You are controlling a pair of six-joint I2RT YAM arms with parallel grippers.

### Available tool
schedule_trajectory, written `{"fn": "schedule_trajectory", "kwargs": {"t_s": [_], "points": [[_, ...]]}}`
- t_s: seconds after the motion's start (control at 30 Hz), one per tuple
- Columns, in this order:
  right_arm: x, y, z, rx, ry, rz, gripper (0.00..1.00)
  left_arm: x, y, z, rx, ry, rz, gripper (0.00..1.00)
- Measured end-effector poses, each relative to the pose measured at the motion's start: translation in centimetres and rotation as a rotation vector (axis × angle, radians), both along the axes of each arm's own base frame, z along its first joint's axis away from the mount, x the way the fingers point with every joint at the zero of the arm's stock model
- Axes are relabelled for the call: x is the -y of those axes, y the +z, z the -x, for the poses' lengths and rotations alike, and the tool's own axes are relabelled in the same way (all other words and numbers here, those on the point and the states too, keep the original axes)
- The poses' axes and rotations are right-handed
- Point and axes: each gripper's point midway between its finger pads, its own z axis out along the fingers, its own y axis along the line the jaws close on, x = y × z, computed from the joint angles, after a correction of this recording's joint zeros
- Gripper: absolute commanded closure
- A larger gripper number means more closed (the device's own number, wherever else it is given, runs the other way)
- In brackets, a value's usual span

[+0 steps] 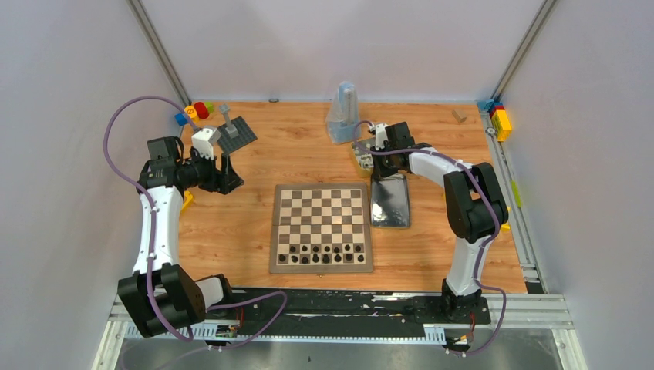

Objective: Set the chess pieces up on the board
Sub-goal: Pick up the chess piece from the storage box.

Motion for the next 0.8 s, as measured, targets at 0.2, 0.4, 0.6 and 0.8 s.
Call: {"fn": "schedule_trajectory", "kwargs": {"t_s": [0.2,0.4,0.6,0.8], "points": [[-0.07,0.22,-0.24,0.012,0.000,-0.004,0.89,-0.01,-0.09,-0.03,-0.003,-0.001,0.000,0.18],[0.05,0.21,-0.32,0.015,-0.005,0.002,0.89,-0.01,-0.09,-0.03,-0.003,-0.001,0.000,0.18],[0.09,-0.03,-0.24,0.010,-0.002,0.006,0.89,-0.01,-0.10,-0.03,-0.003,-0.001,0.000,0.18],[0.15,-0.37,0.09,0.002,0.011,0.012,0.89,-0.01,-0.10,-0.03,-0.003,-0.001,0.000,0.18]]}}
